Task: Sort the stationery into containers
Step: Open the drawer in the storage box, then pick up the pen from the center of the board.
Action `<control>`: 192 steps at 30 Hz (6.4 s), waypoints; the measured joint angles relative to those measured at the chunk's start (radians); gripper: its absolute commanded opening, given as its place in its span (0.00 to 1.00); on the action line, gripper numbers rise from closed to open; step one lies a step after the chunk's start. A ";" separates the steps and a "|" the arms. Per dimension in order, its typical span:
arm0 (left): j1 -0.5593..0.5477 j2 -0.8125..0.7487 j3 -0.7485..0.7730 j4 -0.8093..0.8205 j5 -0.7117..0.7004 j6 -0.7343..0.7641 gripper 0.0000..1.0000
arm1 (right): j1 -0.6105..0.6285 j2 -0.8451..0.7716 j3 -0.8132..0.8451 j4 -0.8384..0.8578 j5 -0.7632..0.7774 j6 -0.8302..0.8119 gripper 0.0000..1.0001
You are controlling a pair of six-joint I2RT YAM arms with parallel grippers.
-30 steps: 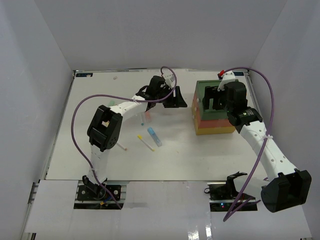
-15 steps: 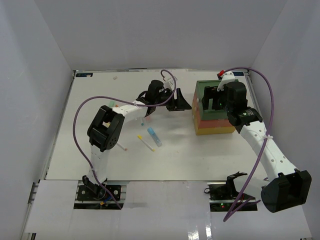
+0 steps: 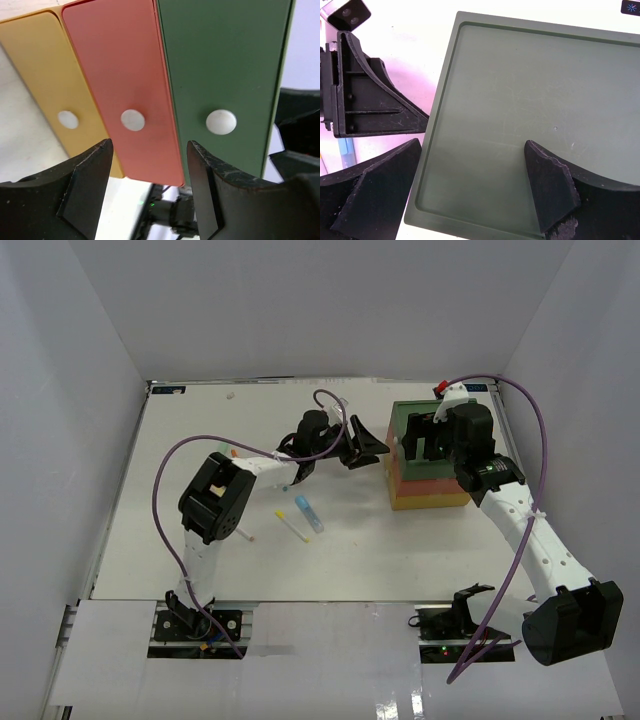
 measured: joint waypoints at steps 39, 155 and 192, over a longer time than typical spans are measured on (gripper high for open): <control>-0.043 0.107 -0.016 0.232 -0.085 -0.187 0.56 | 0.000 -0.006 0.000 -0.001 -0.067 0.010 0.90; 0.343 -0.767 -0.636 -1.075 -0.952 0.164 0.78 | 0.006 -0.372 -0.117 -0.072 -0.123 0.022 0.90; 0.295 -0.896 -0.748 -0.924 -0.538 0.151 0.02 | 0.006 -0.373 -0.162 -0.063 -0.122 0.031 0.90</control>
